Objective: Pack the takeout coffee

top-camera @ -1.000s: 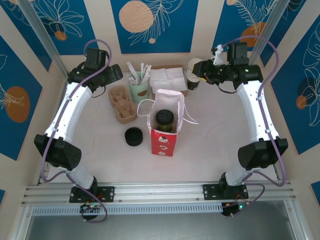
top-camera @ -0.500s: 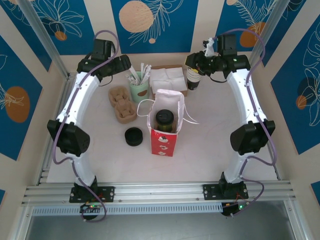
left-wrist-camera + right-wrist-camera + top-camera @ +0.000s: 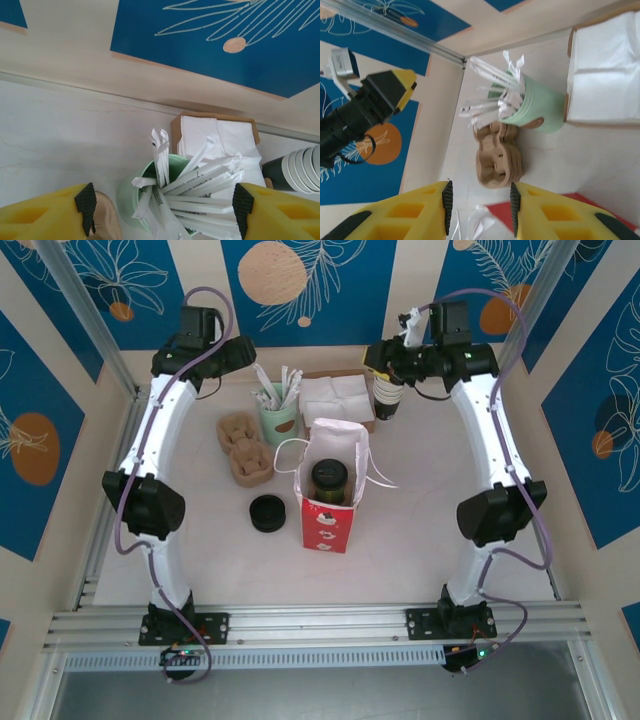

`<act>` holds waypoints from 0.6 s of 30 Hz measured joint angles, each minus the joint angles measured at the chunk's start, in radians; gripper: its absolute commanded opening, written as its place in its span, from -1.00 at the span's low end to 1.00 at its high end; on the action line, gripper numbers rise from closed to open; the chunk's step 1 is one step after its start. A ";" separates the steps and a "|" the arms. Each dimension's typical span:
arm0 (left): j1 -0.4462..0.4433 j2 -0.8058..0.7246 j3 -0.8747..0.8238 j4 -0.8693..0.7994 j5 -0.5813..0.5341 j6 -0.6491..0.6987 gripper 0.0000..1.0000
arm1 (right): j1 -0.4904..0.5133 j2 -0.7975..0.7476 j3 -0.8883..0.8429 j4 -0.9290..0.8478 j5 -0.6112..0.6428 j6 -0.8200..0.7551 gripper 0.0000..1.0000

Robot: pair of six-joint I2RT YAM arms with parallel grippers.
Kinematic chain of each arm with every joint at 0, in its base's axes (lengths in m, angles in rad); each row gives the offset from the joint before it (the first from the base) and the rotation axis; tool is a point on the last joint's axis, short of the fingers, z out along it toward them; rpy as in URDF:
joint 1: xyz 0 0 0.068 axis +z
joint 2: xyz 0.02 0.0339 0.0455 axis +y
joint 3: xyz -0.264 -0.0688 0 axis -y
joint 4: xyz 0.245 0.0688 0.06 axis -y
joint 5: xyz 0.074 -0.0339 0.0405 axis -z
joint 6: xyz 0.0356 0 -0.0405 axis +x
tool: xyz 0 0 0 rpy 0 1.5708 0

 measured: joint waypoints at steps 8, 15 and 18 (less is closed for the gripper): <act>-0.007 -0.079 -0.166 -0.066 0.078 0.005 0.22 | 0.008 -0.351 -0.389 0.028 0.010 0.000 -0.25; -0.050 -0.185 -0.281 -0.108 0.082 0.048 0.04 | 0.010 -0.493 -0.559 0.043 0.022 -0.009 -0.29; -0.055 -0.205 -0.287 -0.110 0.082 0.060 0.04 | 0.010 -0.506 -0.595 0.049 0.031 -0.009 -0.30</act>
